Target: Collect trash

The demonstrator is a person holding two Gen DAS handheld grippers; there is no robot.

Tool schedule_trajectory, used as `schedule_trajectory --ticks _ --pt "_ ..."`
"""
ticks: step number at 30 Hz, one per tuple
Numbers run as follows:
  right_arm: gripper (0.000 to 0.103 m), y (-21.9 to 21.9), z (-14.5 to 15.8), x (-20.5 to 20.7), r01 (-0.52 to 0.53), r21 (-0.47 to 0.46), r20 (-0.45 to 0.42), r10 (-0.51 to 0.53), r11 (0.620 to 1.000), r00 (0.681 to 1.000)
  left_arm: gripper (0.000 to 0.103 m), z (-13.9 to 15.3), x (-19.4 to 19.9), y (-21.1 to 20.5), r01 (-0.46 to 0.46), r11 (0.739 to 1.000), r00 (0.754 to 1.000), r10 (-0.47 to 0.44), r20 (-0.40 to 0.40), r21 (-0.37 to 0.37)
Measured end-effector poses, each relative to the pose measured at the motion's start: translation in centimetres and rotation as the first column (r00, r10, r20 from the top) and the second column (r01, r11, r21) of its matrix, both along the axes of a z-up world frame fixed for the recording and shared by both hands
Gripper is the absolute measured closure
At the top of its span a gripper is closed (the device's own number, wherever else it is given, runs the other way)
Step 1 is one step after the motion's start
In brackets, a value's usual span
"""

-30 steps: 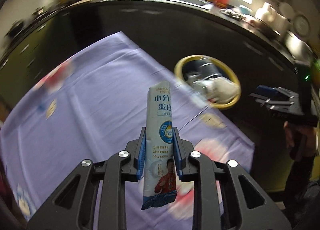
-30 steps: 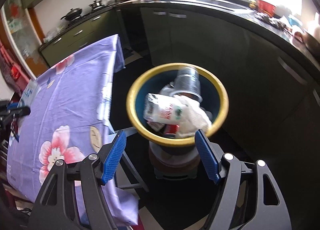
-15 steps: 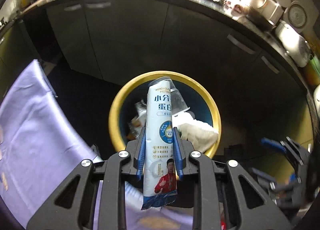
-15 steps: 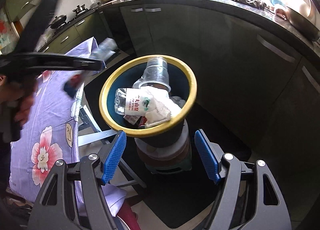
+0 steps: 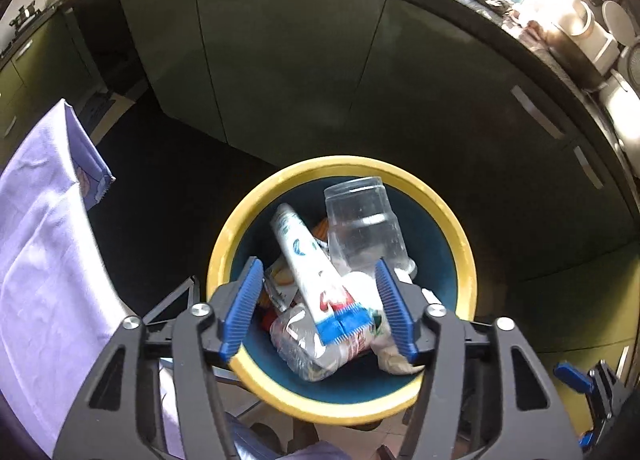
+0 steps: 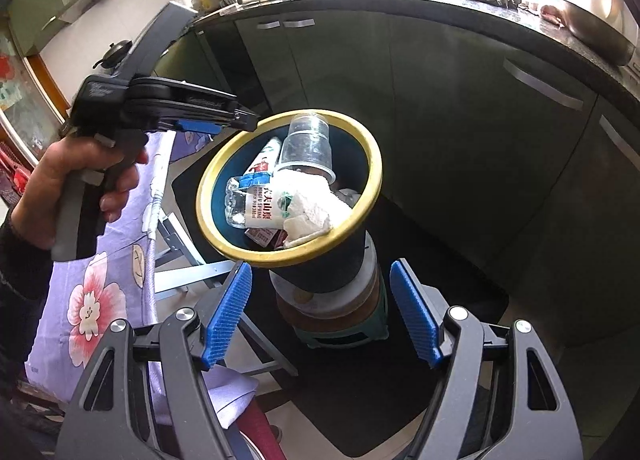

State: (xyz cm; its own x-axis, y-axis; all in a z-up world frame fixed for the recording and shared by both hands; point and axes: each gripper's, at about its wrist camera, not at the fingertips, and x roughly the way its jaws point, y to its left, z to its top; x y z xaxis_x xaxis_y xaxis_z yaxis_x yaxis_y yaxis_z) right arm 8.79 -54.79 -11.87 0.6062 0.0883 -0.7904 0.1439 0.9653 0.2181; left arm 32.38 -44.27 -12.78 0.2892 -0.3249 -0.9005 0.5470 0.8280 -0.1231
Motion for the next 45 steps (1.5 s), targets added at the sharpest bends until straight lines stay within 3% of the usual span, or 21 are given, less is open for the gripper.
schedule_trajectory --ticks 6,11,15,19,26,28,33,38,45 --pt "0.03 1.5 0.2 -0.7 -0.015 -0.002 0.011 0.015 1.0 1.0 0.013 3.6 -5.7 5.4 0.021 0.999 0.992 -0.016 0.126 -0.033" --pt "0.026 3.8 0.5 -1.1 -0.037 -0.011 0.022 0.037 0.999 0.999 0.007 6.3 -10.9 12.7 -0.002 0.997 0.975 0.019 0.222 -0.078" --pt "0.02 6.3 1.0 -1.3 -0.076 -0.023 0.035 0.077 0.997 0.996 0.007 8.0 -14.9 20.8 -0.094 0.986 0.95 0.131 0.284 -0.139" --pt "0.015 9.6 2.1 -2.0 -0.108 -0.066 0.07 0.113 0.992 0.991 0.007 9.4 -18.9 28.4 -0.209 0.96 0.89 0.265 0.37 -0.185" --pt "0.01 15.1 3.9 -3.9 -0.193 -0.126 0.124 0.209 0.973 0.97 0.007 9.9 -25.6 37.4 -0.367 0.905 0.778 0.426 0.461 -0.217" --pt "0.005 16.0 5.2 -5.0 -0.206 -0.13 0.185 0.228 0.97 0.956 0.007 10.0 -26.8 39.2 -0.4 0.887 0.757 0.461 0.464 -0.229" --pt "0.005 17.3 8.3 -8.2 -0.152 -0.205 0.318 0.213 0.967 0.924 0.007 10.5 -30.2 42.8 -0.48 0.843 0.68 0.531 0.506 -0.24" --pt "0.005 17.4 9.4 -9.7 -0.106 -0.237 0.359 0.188 0.966 0.914 0.007 11.1 -32.6 44.2 -0.496 0.825 0.636 0.557 0.534 -0.27" --pt "0.005 17.1 9.6 -10.6 -0.103 -0.239 0.361 0.187 0.965 0.914 0.007 11.2 -34.5 44.0 -0.488 0.832 0.629 0.545 0.554 -0.265"
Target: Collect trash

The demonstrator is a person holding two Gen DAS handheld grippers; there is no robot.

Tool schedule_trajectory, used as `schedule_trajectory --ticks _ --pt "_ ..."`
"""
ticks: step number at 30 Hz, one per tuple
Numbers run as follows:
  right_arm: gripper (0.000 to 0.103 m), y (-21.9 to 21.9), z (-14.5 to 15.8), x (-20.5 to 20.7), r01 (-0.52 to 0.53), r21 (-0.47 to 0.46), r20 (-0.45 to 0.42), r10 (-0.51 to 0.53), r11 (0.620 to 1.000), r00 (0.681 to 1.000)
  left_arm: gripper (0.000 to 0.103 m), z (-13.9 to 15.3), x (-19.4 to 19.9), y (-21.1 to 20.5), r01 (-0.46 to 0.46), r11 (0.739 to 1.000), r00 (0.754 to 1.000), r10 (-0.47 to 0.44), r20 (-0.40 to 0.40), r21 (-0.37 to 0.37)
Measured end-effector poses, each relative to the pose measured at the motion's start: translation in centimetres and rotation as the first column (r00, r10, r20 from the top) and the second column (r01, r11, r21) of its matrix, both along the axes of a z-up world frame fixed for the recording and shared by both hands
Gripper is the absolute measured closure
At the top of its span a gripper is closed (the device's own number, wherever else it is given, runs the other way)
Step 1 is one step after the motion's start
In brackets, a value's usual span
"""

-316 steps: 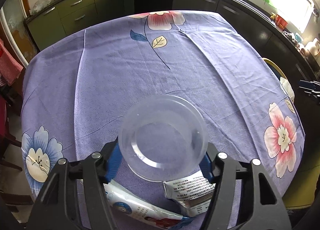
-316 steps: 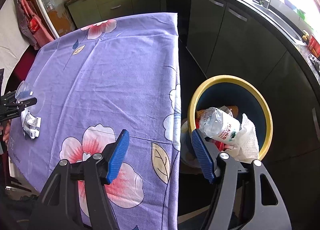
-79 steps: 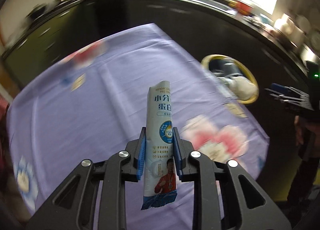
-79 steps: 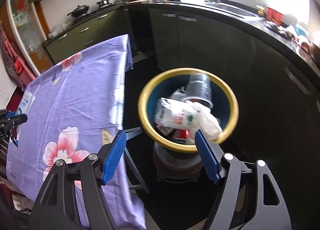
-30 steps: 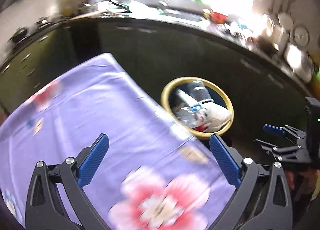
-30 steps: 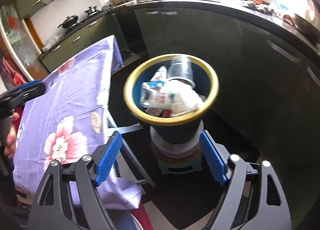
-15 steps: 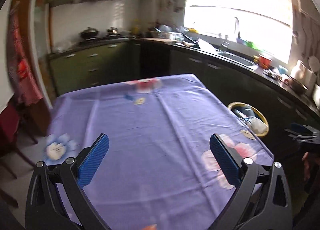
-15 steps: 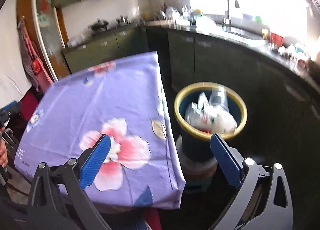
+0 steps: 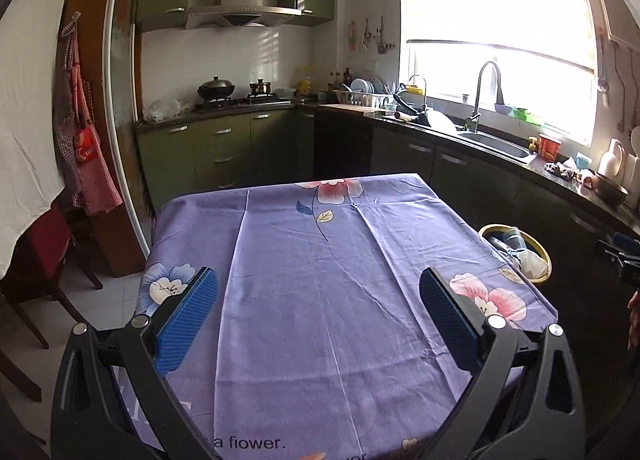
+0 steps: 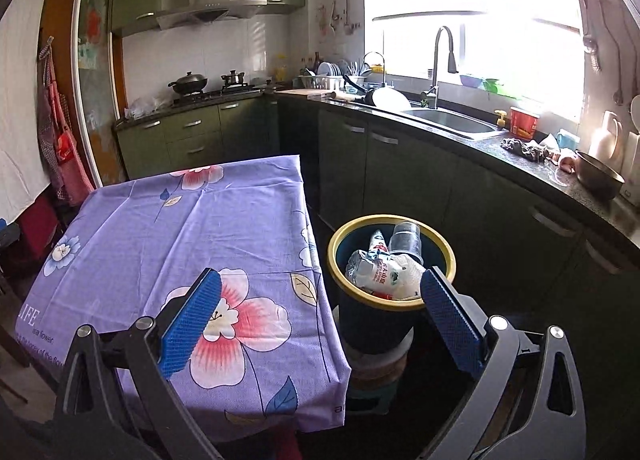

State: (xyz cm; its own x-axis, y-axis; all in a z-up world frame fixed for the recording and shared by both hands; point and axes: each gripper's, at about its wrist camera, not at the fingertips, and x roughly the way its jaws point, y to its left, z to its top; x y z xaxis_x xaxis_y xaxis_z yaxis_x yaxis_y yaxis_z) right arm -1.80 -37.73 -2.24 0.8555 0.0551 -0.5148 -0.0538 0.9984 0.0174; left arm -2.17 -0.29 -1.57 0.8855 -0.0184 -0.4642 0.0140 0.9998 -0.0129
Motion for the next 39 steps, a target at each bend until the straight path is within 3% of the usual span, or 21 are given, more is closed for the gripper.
schedule_trajectory --ticks 39 --pt "0.005 0.2 -0.3 0.4 -0.026 0.003 -0.004 0.026 1.0 1.0 0.007 0.3 -0.6 -0.8 0.017 1.0 1.0 -0.017 -0.006 0.002"
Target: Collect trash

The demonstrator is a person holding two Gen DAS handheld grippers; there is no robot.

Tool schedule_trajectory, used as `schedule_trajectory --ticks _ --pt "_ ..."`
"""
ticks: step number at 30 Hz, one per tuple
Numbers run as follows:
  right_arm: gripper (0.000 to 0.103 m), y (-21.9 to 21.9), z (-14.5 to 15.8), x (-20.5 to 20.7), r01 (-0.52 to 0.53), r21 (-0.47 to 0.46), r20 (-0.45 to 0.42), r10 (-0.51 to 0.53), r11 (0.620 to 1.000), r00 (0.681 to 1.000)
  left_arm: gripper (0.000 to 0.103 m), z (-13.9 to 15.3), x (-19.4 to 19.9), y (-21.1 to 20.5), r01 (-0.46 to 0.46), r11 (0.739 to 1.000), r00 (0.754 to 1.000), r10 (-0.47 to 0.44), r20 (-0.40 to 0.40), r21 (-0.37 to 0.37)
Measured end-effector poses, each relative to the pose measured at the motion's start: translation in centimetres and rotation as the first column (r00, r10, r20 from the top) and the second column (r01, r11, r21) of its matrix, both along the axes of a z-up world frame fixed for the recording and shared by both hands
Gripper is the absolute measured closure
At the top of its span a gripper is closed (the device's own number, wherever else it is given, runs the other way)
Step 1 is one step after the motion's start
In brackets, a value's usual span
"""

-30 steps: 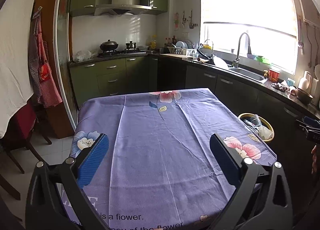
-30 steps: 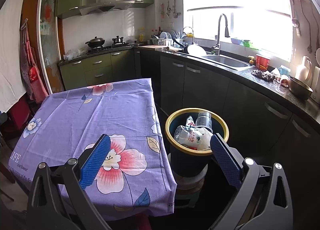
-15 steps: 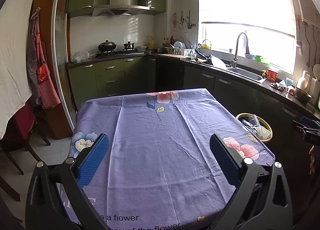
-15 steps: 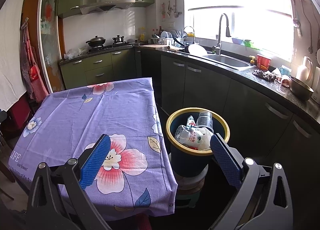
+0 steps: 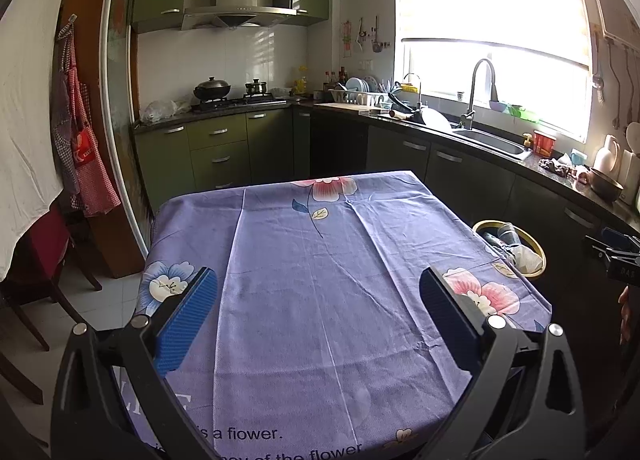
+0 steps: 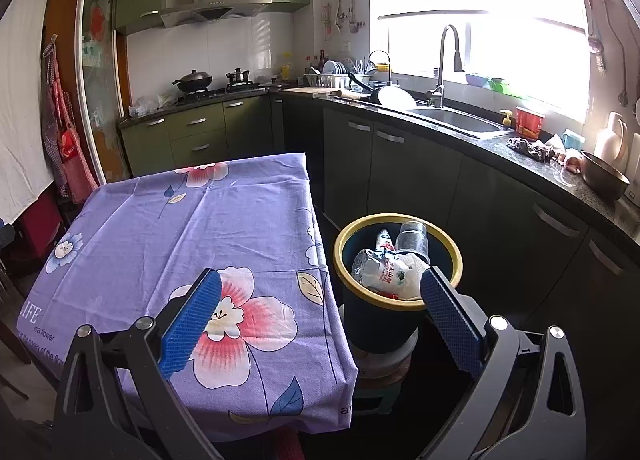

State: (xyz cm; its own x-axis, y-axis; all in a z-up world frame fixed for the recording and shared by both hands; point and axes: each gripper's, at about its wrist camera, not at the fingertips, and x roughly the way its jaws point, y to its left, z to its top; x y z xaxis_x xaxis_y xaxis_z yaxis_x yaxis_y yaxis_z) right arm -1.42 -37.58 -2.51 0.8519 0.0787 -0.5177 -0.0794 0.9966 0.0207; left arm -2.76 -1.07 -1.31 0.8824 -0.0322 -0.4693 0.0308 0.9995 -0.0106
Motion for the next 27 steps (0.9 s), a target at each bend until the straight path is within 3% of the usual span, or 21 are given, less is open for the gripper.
schedule_trajectory --ticks 27 --pt "0.005 0.02 -0.15 0.2 -0.001 0.001 -0.003 0.001 1.0 1.0 0.007 -0.17 0.21 -0.71 0.024 1.0 1.0 -0.024 -0.018 0.015"
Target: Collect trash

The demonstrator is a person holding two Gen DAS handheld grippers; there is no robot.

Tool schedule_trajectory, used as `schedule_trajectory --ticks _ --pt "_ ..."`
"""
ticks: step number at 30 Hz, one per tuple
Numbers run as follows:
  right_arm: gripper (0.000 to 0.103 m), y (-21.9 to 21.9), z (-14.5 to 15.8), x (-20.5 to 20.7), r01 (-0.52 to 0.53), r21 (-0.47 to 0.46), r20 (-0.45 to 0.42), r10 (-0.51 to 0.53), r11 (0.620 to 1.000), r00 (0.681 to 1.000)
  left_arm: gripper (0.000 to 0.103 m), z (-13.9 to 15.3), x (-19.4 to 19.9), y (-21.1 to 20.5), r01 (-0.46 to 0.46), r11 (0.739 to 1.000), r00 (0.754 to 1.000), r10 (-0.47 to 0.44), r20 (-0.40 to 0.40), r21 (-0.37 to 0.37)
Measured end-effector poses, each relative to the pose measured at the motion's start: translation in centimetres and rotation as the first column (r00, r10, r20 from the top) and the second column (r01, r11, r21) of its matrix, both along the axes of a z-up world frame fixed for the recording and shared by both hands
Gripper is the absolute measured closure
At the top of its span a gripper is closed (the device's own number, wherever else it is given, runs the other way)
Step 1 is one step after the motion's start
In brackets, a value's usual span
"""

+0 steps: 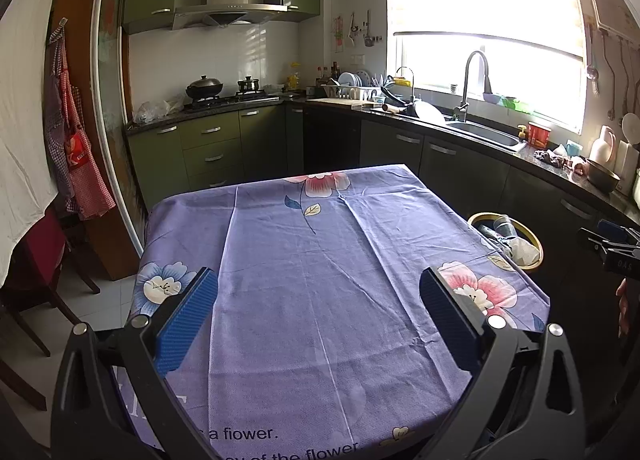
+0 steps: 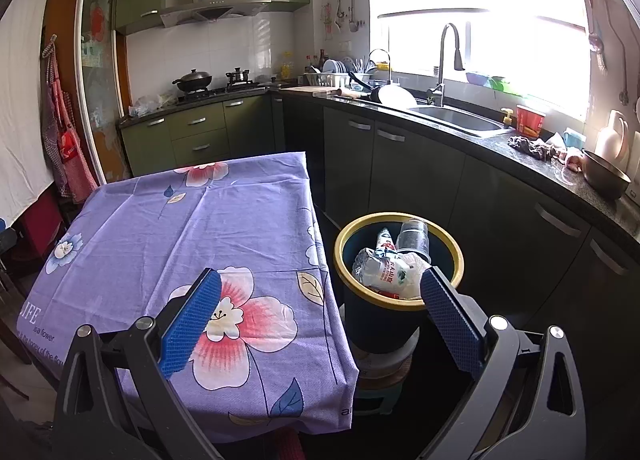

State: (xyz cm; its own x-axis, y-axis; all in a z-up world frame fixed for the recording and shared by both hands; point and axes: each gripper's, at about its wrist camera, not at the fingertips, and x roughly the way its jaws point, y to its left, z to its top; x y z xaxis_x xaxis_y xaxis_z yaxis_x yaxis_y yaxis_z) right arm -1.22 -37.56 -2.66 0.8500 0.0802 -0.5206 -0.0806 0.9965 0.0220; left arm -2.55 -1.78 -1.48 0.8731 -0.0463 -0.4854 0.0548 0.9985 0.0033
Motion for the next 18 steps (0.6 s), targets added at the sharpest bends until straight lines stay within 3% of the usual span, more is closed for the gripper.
schedule_trajectory --ticks 18 --pt "0.005 0.04 -0.16 0.22 -0.003 0.0 -0.002 0.003 1.0 1.0 0.007 0.22 0.16 -0.25 0.012 1.0 1.0 -0.012 0.006 -0.003"
